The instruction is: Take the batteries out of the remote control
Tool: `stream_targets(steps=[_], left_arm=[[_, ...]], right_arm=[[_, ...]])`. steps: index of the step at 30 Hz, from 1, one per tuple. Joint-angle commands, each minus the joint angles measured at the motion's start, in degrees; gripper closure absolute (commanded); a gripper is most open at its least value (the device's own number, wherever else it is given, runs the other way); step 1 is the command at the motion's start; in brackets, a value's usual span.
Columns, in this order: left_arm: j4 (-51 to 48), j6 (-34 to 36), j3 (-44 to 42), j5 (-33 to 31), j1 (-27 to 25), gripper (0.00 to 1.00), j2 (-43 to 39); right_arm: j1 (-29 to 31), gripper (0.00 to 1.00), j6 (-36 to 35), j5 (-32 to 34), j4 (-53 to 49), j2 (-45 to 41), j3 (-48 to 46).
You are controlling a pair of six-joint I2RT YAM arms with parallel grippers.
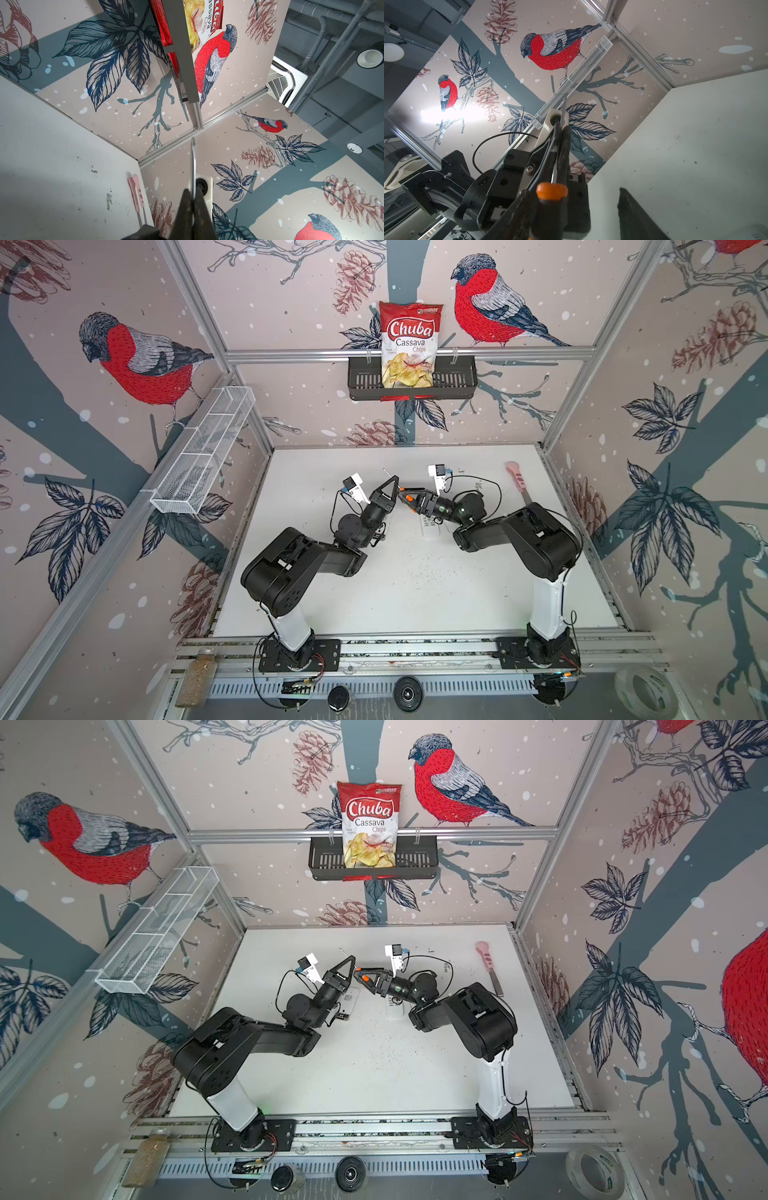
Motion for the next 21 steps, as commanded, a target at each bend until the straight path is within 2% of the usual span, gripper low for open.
stream_targets(steps=[1, 16, 21], left_arm=[[12.4, 0.1, 0.0, 0.1, 0.1, 1.00, 0.0], [12.4, 1.1, -0.9, -0.2, 0.2, 1.00, 0.2], [12.5, 2.8, -1.3, -0.2, 0.2, 1.00, -0.4]], right_arm=[[-0.1, 0.39, 3.0, 0.1, 6.1, 1.2, 1.0], [0.0, 0.64, 6.2, 2.2, 8.8, 1.9, 0.7], [0.1, 0.65, 8.6, 2.2, 10.4, 2.9, 1.2]])
